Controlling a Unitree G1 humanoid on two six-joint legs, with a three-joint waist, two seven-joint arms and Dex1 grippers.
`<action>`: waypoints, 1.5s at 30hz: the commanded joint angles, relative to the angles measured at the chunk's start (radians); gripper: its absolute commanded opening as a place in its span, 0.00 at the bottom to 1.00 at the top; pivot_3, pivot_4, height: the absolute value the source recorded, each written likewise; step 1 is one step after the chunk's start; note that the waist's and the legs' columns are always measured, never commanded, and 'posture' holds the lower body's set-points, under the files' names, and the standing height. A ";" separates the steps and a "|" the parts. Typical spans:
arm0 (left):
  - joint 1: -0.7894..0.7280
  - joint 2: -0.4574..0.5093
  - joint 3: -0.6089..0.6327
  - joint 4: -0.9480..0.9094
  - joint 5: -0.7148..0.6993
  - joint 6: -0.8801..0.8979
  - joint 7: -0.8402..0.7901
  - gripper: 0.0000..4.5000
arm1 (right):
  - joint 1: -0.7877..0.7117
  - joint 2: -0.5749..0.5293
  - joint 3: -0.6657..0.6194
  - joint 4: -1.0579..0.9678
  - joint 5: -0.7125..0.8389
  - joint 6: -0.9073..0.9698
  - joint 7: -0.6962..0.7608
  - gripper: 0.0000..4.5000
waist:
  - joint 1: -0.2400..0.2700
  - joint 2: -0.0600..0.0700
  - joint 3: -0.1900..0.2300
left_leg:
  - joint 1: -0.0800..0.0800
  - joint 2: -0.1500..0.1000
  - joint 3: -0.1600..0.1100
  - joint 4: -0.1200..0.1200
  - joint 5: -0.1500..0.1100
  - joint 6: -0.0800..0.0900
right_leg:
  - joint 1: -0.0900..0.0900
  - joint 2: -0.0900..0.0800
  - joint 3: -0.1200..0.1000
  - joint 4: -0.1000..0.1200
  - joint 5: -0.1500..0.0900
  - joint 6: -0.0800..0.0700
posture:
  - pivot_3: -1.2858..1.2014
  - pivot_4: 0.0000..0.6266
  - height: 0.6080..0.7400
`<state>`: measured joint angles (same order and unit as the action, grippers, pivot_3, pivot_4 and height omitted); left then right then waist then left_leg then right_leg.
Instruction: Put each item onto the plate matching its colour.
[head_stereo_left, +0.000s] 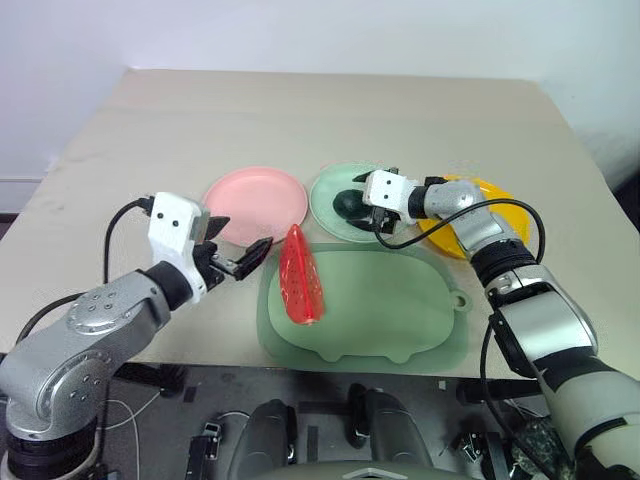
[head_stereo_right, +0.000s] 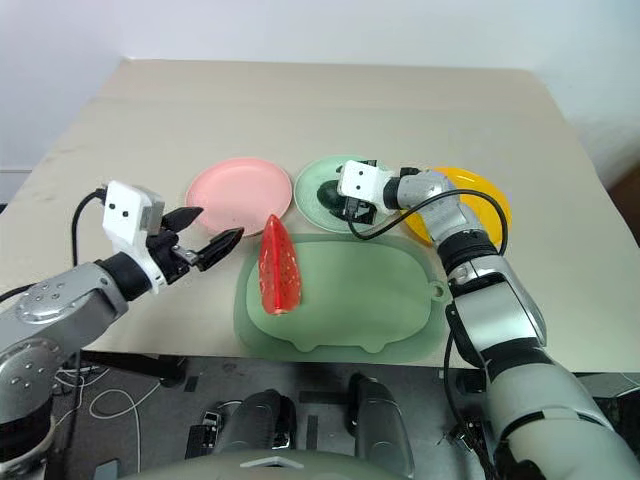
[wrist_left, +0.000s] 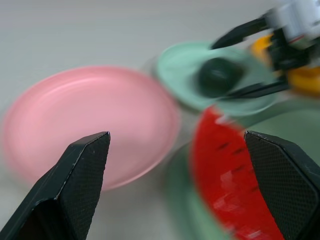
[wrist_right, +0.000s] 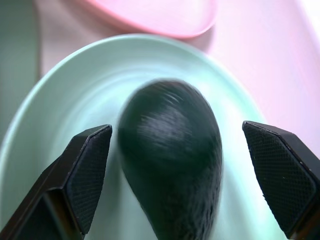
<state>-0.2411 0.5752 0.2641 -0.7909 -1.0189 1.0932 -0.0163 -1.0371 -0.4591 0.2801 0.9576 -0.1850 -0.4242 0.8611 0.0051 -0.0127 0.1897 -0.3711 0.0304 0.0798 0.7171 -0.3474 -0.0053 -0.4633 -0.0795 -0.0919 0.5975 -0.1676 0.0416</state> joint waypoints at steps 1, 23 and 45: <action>-0.091 -0.034 -0.042 -0.049 -0.176 0.070 0.183 1.00 | 0.020 -0.053 -0.084 -0.111 0.070 -0.053 0.006 0.99 | 0.005 0.000 0.000 | 0.000 0.000 0.000 0.000 0.000 0.000 | 0.000 0.000 0.000 0.000 0.000 0.000 | 0.52 0.24 1.00; -0.279 -0.190 -0.266 0.246 -0.130 0.276 0.519 0.74 | 0.482 -0.212 -0.244 -0.905 0.307 0.376 0.063 1.00 | 0.008 0.000 0.000 | 0.007 -0.003 0.001 -0.001 0.001 -0.001 | 0.006 0.001 0.000 0.000 0.000 0.000 | 0.52 0.24 1.00; -0.582 -0.405 -0.013 0.744 0.351 0.050 0.494 0.99 | 0.776 -0.153 -0.241 -1.235 0.377 0.626 -0.045 1.00 | 0.008 -0.004 0.001 | 0.009 -0.004 0.001 -0.002 0.000 -0.001 | 0.009 0.000 -0.001 -0.002 0.000 0.001 | 0.52 0.24 1.00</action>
<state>-0.8086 0.1733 0.2051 0.0506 -0.6568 1.1395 0.4809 -0.2691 -0.6050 0.0639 -0.2336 0.1731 0.1936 0.8250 0.0132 -0.0165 0.1912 -0.3619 0.0270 0.0806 0.7149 -0.3470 -0.0059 -0.4542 -0.0792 -0.0930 0.5959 -0.1675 0.0426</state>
